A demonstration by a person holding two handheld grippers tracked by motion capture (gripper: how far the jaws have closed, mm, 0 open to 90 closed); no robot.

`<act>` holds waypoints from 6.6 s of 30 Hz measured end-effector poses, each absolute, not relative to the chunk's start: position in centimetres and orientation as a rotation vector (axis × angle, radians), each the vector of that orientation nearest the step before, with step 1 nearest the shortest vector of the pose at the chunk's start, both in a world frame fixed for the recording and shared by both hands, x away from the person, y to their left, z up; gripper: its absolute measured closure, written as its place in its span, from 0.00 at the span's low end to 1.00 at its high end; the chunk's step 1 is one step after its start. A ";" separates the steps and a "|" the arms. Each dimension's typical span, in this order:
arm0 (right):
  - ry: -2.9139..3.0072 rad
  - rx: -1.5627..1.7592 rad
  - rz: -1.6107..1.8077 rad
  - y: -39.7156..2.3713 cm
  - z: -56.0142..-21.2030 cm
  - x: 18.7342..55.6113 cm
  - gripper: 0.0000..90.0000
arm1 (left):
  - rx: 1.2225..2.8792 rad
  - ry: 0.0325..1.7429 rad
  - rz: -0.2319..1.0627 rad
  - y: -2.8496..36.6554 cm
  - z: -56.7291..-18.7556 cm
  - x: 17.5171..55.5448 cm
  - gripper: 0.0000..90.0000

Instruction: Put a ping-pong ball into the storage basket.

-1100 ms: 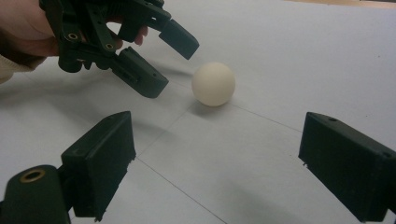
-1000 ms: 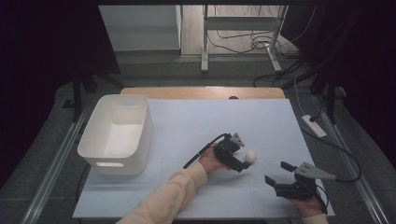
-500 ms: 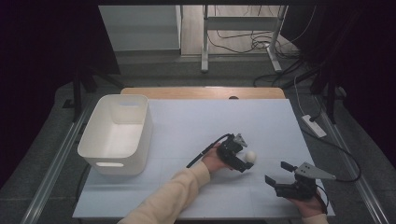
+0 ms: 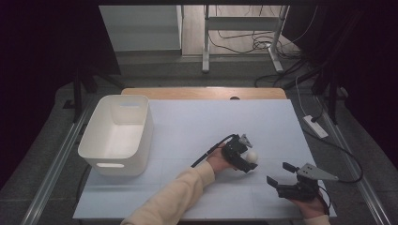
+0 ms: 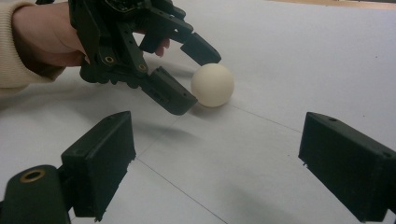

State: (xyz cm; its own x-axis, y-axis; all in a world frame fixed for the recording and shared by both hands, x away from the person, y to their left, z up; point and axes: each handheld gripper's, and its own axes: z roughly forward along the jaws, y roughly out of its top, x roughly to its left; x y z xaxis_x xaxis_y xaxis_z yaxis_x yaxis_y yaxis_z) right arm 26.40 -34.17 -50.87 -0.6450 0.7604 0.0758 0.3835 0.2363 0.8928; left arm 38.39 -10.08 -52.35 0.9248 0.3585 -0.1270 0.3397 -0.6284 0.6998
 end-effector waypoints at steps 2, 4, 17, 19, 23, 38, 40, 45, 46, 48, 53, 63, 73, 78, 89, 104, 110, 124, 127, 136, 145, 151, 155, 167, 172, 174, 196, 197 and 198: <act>2.139 1.053 1.382 -34.2 -50.9 26.4 0.12 | 2.298 0.495 0.033 -10.2 -52.4 38.5 0.18; 2.140 1.055 1.382 -34.2 -50.9 26.4 0.12 | 2.298 0.496 0.033 -10.3 -52.5 38.5 0.20; 2.138 1.056 1.380 -34.3 -50.9 26.4 0.12 | 2.295 0.499 0.034 -10.5 -52.8 38.7 0.45; 2.138 1.055 1.380 -34.3 -50.9 26.4 0.12 | 2.293 0.503 0.036 -10.5 -52.8 38.8 0.49; 2.136 1.056 1.380 -34.3 -50.9 26.3 0.12 | 2.290 0.499 0.033 -10.5 -52.8 38.8 0.56; 2.135 1.055 1.374 -34.3 -50.9 26.3 0.12 | 2.293 0.469 0.049 -9.8 -51.9 38.5 0.57; 2.136 1.055 1.373 -34.3 -50.9 26.3 0.12 | 2.286 0.477 0.048 -9.6 -51.8 38.4 0.57; 2.136 1.055 1.372 -34.3 -50.9 26.3 0.12 | 2.282 0.476 0.051 -9.1 -51.5 38.2 0.56; 2.136 1.055 1.372 -34.3 -50.9 26.3 0.12 | 2.280 0.480 0.049 -9.0 -51.4 38.2 0.57; 2.139 1.055 1.370 -34.3 -50.9 26.3 0.12 | 2.274 0.485 0.044 -8.8 -51.3 38.2 0.57; 2.141 1.054 1.368 -34.2 -50.9 26.3 0.12 | 2.266 0.489 0.053 -8.1 -51.0 37.9 0.57; 2.144 1.054 1.361 -34.2 -51.0 26.4 0.12 | 2.242 0.498 0.070 -6.8 -50.2 37.6 0.57; 2.144 1.052 1.358 -34.1 -51.0 26.4 0.12 | 2.230 0.493 0.082 -6.1 -49.7 37.1 0.57; 2.144 1.055 1.357 -34.1 -51.0 26.3 0.12 | 2.223 0.491 0.085 -5.7 -49.6 36.9 0.57; 2.143 1.053 1.358 -34.1 -51.0 26.3 0.12 | 2.196 0.500 0.077 -4.6 -49.0 36.7 0.57; 2.144 1.051 1.359 -34.0 -51.0 26.4 0.12 | 2.161 0.525 0.116 -2.8 -47.9 36.3 0.56; 2.144 1.050 1.360 -34.0 -51.0 26.4 0.12 | 2.150 0.523 0.131 -2.2 -47.4 36.1 0.56; 2.142 1.049 1.358 -33.9 -50.9 26.4 0.12 | 2.137 0.517 0.150 -1.4 -46.7 35.7 0.56; 2.141 1.050 1.359 -34.0 -50.9 26.4 0.12 | 2.134 0.518 0.153 -1.3 -46.5 35.6 0.56; 2.143 1.048 1.357 -33.9 -51.0 26.4 0.12 | 2.104 0.529 0.168 -0.4 -45.9 35.4 0.56; 2.144 1.046 1.354 -33.9 -51.0 26.4 0.12 | 2.070 0.544 0.205 1.2 -44.7 35.2 0.56; 2.145 1.044 1.351 -33.8 -50.9 26.4 0.12 | 2.046 0.560 0.236 2.3 -44.1 35.1 0.56; 2.145 1.043 1.351 -33.8 -50.9 26.4 0.12 | 2.038 0.566 0.243 2.7 -43.8 35.0 0.56; 2.145 1.038 1.352 -33.8 -50.9 26.4 0.12 | 2.013 0.568 0.252 3.5 -43.2 34.6 0.56; 2.142 1.038 1.352 -33.8 -50.9 26.4 0.12 | 2.005 0.564 0.266 3.9 -42.7 34.5 0.56; 2.142 1.036 1.352 -33.8 -50.9 26.4 0.12 | 2.003 0.564 0.276 4.1 -42.4 34.4 0.56; 2.142 1.039 1.355 -33.8 -50.9 26.5 0.12 | 1.920 0.619 0.326 7.6 -40.2 34.3 0.56; 2.142 1.039 1.355 -33.8 -50.9 26.5 0.12 | 1.917 0.621 0.329 7.8 -40.1 34.3 0.56; 2.143 1.038 1.354 -33.7 -50.9 26.5 0.12 | 1.916 0.623 0.335 8.0 -40.0 34.3 0.56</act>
